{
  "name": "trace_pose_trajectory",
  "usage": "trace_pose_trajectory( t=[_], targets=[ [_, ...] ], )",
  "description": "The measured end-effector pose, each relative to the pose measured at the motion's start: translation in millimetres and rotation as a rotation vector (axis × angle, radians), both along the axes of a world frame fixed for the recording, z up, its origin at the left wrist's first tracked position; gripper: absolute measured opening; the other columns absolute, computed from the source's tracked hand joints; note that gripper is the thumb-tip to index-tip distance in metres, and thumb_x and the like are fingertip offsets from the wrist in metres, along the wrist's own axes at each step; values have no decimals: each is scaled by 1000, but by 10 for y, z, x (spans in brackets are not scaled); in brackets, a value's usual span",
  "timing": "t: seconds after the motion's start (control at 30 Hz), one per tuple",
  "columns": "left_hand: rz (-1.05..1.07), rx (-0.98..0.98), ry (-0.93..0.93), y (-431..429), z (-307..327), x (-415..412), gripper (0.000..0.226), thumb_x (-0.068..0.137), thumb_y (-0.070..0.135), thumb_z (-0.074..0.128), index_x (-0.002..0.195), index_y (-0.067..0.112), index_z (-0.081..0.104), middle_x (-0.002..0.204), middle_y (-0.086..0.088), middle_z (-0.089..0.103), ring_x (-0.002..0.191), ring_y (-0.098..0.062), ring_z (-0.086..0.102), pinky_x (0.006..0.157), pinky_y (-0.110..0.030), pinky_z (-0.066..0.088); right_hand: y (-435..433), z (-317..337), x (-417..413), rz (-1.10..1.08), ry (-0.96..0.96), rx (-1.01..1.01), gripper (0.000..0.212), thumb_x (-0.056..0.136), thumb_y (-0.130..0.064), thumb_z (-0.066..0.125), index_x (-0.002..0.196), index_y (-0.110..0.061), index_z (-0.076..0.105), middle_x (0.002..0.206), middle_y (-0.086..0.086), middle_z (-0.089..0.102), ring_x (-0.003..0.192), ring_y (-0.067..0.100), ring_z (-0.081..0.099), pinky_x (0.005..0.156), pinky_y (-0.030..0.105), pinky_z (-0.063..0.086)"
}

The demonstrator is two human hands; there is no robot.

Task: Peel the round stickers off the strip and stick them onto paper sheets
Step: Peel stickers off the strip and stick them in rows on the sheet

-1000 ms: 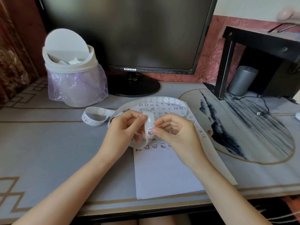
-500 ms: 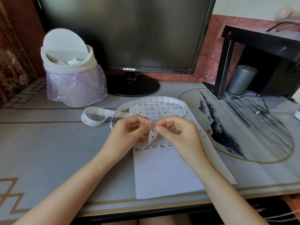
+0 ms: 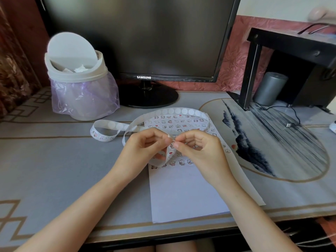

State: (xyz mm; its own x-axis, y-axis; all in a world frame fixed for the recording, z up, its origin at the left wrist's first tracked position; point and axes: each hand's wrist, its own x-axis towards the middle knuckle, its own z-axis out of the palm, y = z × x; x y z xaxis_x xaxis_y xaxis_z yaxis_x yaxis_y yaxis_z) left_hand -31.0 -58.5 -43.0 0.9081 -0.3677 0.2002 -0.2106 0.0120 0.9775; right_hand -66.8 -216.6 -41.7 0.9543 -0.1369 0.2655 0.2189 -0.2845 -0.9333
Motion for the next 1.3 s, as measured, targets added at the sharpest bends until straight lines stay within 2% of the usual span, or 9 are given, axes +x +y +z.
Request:
trace_pose_trajectory(
  t=[0.07,0.23,0.37,0.57,0.67,0.77,0.87,1.0,1.3],
  targets=[
    [1,6,10,-3,1,-4,8,82,18,64,83,12,68,77,8,70,71,-4,64,59,-18,51,-2,0,-1,9,0,-4,12,76,-10,76,79,-20,71,76,-5,70,73,15,62,76,44,55],
    [32,25,77,-12,-6,-8,12,87,18,63,81,9,68,74,-4,71,69,-9,65,58,-21,53,-21,-13,-10,15,-7,-51,10,78,-10,74,76,-19,69,74,-8,69,69,11,58,66,22,45],
    [71,77,93,-2,-19,-5,15,91,15,60,80,7,67,68,1,70,66,-8,66,59,-21,52,-14,-49,-28,8,-18,-158,9,80,-13,72,77,-20,67,81,-8,66,72,12,57,61,21,43],
    [134,160,122,7,-40,18,17,91,17,60,80,6,66,67,1,70,62,-8,65,58,-20,50,-18,-9,-111,40,-92,-227,9,83,-15,70,79,-20,64,88,-9,59,80,10,56,66,15,36],
    [139,154,153,2,-34,14,17,92,15,58,81,3,65,70,-6,71,60,-10,65,51,-17,48,-64,90,-164,80,-33,-108,13,82,-11,70,77,-21,65,76,-14,64,68,1,55,61,14,38],
    [137,199,124,-9,-35,-5,17,91,15,60,78,6,65,73,-7,72,62,-9,64,53,-14,49,-277,179,-170,32,73,-71,8,79,-9,72,77,-16,68,69,-9,66,64,5,57,60,16,45],
    [122,228,117,-10,-51,-5,16,91,15,60,79,7,65,74,-8,72,61,-8,65,56,-14,50,-595,206,-172,-49,228,-63,4,80,-9,71,79,-11,68,66,-3,65,53,5,52,47,7,36],
    [105,256,121,-9,-73,3,16,92,16,58,81,6,65,74,-7,72,61,-6,65,58,-13,50,-923,133,-167,-171,369,-88,6,83,-13,69,78,-10,68,54,-5,62,40,1,43,37,8,27],
    [105,272,128,-13,-85,16,17,93,15,57,79,6,64,68,-1,69,60,-6,64,59,-13,50,-982,63,-138,-199,437,-159,4,83,-8,69,81,-5,67,66,3,65,41,1,44,38,6,29]
  ],
)
